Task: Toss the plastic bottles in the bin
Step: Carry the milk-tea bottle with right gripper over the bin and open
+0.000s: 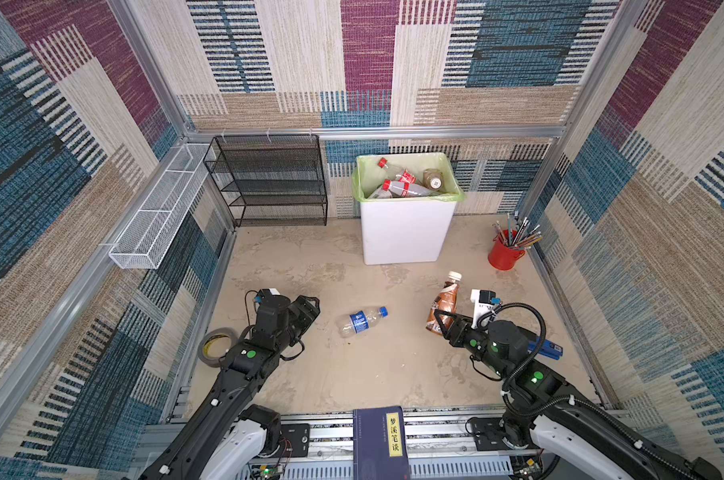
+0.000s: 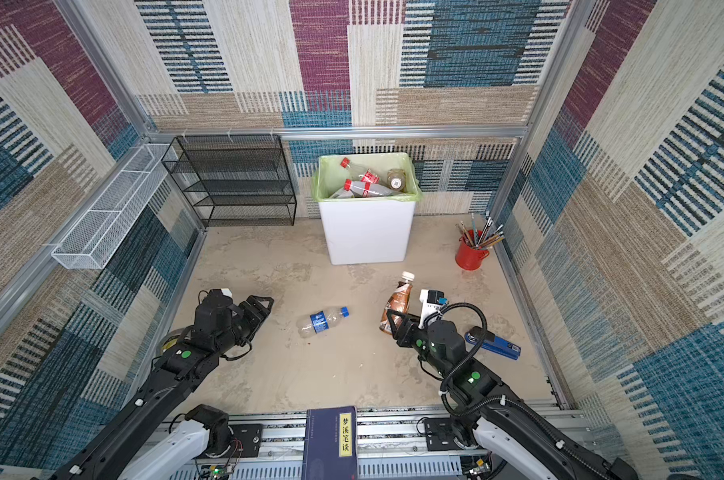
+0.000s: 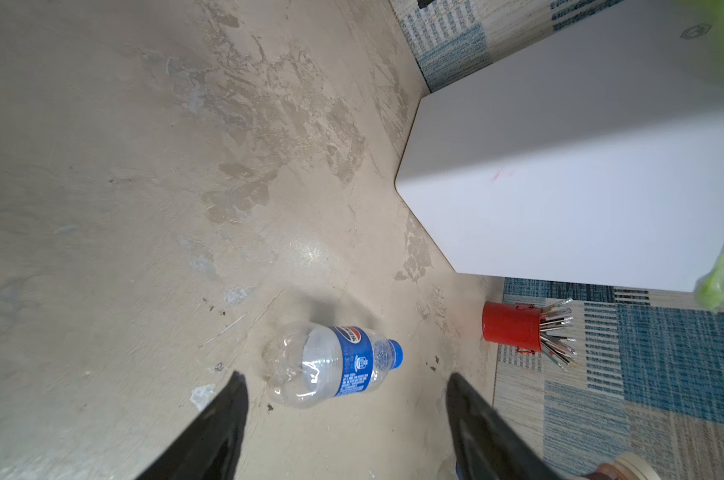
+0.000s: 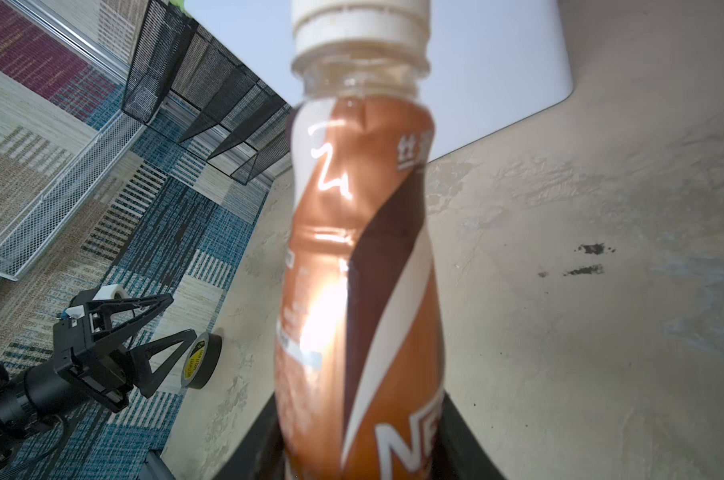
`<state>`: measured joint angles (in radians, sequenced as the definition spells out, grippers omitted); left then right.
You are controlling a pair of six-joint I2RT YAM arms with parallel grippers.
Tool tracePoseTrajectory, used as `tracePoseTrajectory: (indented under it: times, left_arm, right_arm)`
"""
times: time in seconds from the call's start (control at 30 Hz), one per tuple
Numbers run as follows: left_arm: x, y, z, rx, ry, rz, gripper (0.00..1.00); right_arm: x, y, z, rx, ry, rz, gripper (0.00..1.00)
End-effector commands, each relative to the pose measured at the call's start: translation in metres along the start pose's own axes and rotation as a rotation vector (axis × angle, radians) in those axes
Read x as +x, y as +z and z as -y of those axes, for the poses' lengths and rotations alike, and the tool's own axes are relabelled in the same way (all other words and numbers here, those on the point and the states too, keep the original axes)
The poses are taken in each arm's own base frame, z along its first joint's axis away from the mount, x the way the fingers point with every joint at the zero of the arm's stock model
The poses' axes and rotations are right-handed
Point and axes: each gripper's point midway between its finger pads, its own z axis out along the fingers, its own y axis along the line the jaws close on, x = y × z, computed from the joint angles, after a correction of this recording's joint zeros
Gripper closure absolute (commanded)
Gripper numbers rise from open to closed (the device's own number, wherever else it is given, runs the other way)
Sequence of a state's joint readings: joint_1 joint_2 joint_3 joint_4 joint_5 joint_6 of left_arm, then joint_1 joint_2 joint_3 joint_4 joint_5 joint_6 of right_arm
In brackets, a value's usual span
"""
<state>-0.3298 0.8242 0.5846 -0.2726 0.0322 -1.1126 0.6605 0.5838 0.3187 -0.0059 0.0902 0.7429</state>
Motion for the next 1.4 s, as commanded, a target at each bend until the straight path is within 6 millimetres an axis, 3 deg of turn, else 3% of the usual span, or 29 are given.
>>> tracePoseTrajectory:
  times: [0.0,0.3,0.5,0.67,0.83,0.9,1.0,1.07,1.13,1.17,1.23,1.37]
  left_arm:
    - [-0.003,0.004,0.018,0.07,0.028,-0.003,0.24]
    - [0.003,0.018,0.022,0.081,0.053,-0.044,0.23]
    - [0.005,0.017,0.019,0.072,0.069,-0.051,0.23]
    - [0.004,0.012,0.017,0.072,0.074,-0.036,0.23]
    - [0.001,0.007,0.017,0.074,0.066,-0.019,0.22]
    - [-0.003,0.005,0.02,0.088,0.05,0.004,0.22]
    - [-0.011,0.002,0.028,0.12,0.027,0.046,0.22]
    - [-0.017,0.0,0.033,0.135,0.023,0.074,0.22]
    - [-0.023,-0.004,0.039,0.15,0.033,0.095,0.22]
    - [-0.024,-0.007,0.042,0.156,0.044,0.099,0.22]
    - [-0.026,-0.013,0.043,0.159,0.065,0.111,0.21]
    - [-0.027,-0.024,0.037,0.156,0.065,0.134,0.2]
  right_arm:
    - [-0.011,-0.004,-0.002,-0.025,0.004,0.077,0.58]
    - [-0.023,-0.014,0.005,-0.061,-0.032,0.223,0.59]
    - [-0.065,-0.023,-0.026,-0.103,-0.113,0.355,0.6]
    - [-0.118,-0.021,-0.077,-0.151,-0.194,0.451,0.59]
    - [-0.181,0.005,-0.144,-0.216,-0.268,0.508,0.58]
    - [-0.224,0.027,-0.176,-0.234,-0.303,0.517,0.58]
    - [-0.29,0.078,-0.219,-0.252,-0.335,0.484,0.53]
    - [-0.322,0.115,-0.237,-0.26,-0.348,0.439,0.39]
    - [-0.346,0.135,-0.252,-0.237,-0.361,0.405,0.25]
    - [-0.354,0.135,-0.26,-0.237,-0.358,0.404,0.19]
    - [-0.373,0.117,-0.28,-0.278,-0.368,0.459,0.11]
    - [-0.398,0.065,-0.307,-0.329,-0.422,0.594,0.11]
